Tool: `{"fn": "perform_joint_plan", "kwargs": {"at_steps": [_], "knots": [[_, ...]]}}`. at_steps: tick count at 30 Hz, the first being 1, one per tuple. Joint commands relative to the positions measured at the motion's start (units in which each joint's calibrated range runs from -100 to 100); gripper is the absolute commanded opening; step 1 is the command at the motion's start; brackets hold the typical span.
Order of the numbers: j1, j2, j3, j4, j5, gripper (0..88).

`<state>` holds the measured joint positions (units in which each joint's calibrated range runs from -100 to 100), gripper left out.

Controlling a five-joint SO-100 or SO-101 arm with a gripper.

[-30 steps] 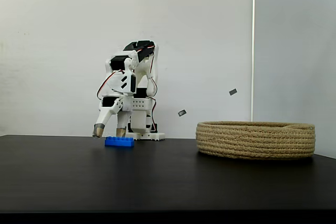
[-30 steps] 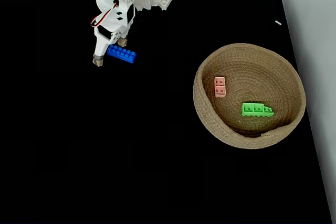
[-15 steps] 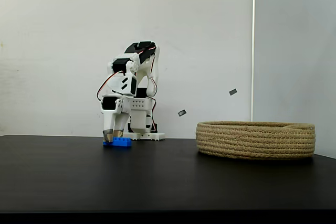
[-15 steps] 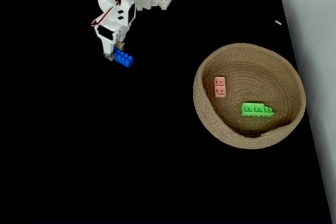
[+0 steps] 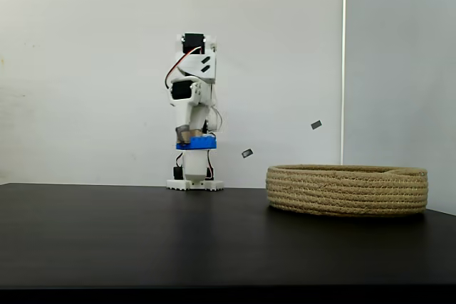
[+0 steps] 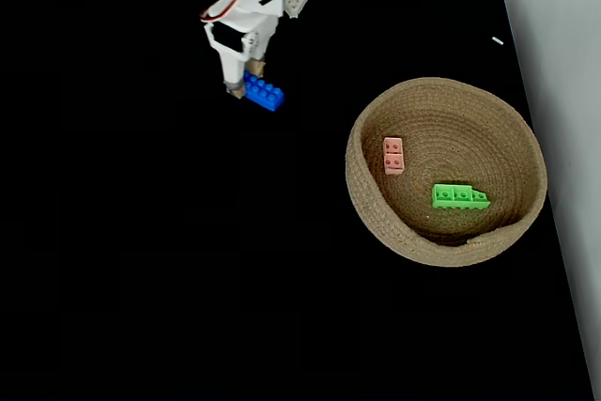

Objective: Place the lego blocks in the tray

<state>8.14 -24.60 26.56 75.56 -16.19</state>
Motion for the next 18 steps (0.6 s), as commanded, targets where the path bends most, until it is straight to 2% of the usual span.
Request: {"fn": "perform_joint_plan", "kwargs": {"at_steps": [1,7,14,17,18], "knots": [[-10.6,-3.3,-2.3,-13.0,-3.5,0.0],[-19.0,-3.9,5.1,-30.7,-4.0,0.0],[-29.2,-5.4,26.3,-64.4,-2.1,0.1],[-31.5,-5.6,26.6,-66.3,-5.0,0.3],[-31.9,-5.4,26.1,-66.3,-6.0,3.1]]}}
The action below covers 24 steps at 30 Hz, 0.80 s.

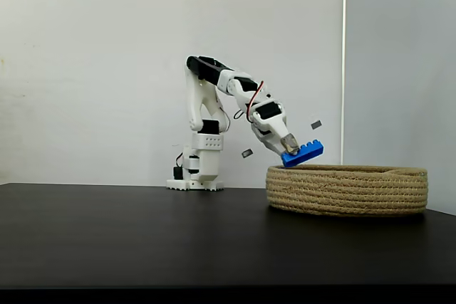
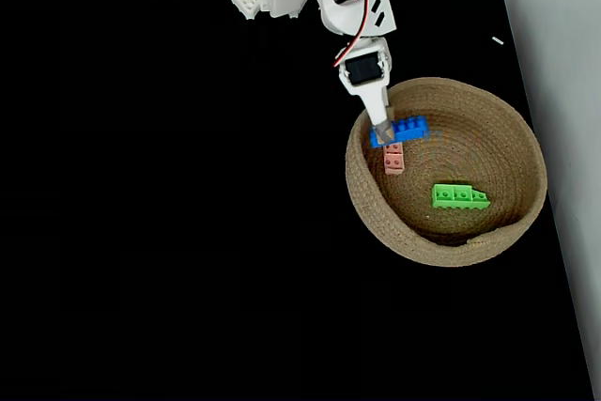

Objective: Place the lego blocks in the tray

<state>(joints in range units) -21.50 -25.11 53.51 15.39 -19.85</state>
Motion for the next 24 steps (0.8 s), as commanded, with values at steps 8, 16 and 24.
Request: {"fn": "perform_joint_plan", "kwargs": {"at_steps": [8,16,24], "knots": [[-3.1,-4.1,-0.8,-7.2,-3.0,33.8],[0.1,-6.3,-1.6,2.4,-2.1,30.9],[14.2,-20.1,-0.8,22.9,4.3,0.3]]}}
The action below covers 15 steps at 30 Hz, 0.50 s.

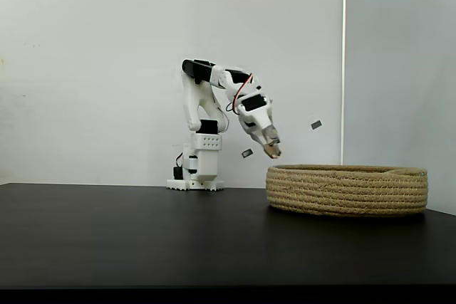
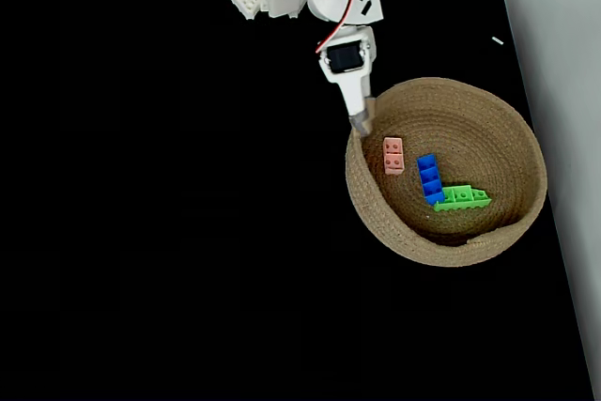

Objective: Place the lego blocks in the tray

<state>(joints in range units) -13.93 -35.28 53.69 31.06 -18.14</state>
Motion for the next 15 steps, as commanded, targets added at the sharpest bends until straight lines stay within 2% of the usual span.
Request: {"fn": "perform_joint_plan", "kwargs": {"at_steps": [1,6,15], "knots": [[8.4,-12.0,-1.1,10.2,3.6,0.2],[13.4,-25.0,4.2,20.5,7.6,0.2],[17.1,-45.6,30.9,16.2,14.2,0.1]]}}
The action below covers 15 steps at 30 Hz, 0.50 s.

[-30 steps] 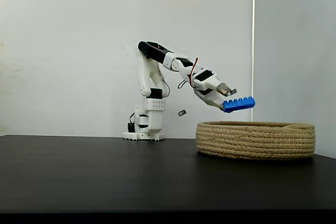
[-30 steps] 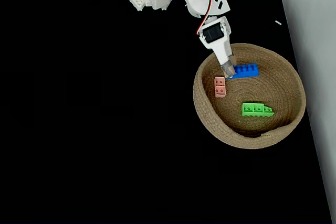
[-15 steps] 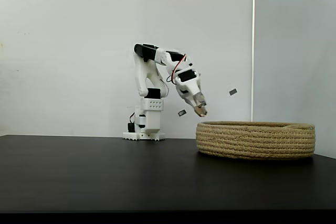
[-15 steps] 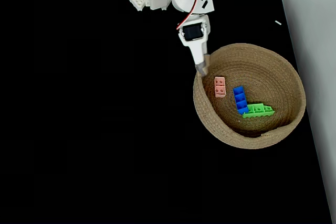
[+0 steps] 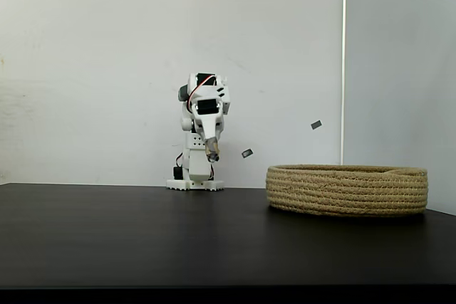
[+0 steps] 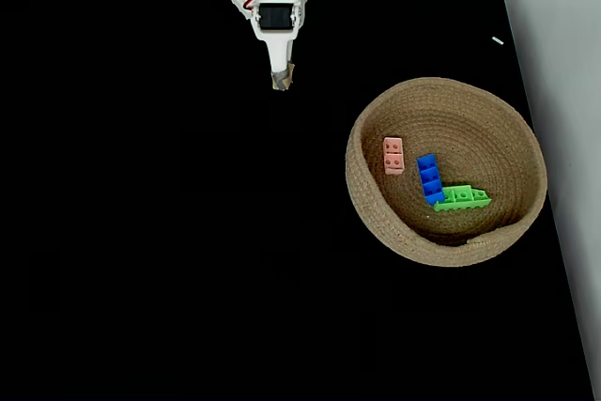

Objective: Place the lego blocks in the tray

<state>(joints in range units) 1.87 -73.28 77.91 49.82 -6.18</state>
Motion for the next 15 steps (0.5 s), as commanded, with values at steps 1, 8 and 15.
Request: {"fn": "perform_joint_plan", "kwargs": {"at_steps": [1,8,15], "knots": [[1.7,-9.3,9.0,-2.8,3.0,0.1],[1.5,-24.0,19.3,2.0,6.1,0.1],[-0.2,-25.4,18.9,5.0,7.5,2.2]]}}
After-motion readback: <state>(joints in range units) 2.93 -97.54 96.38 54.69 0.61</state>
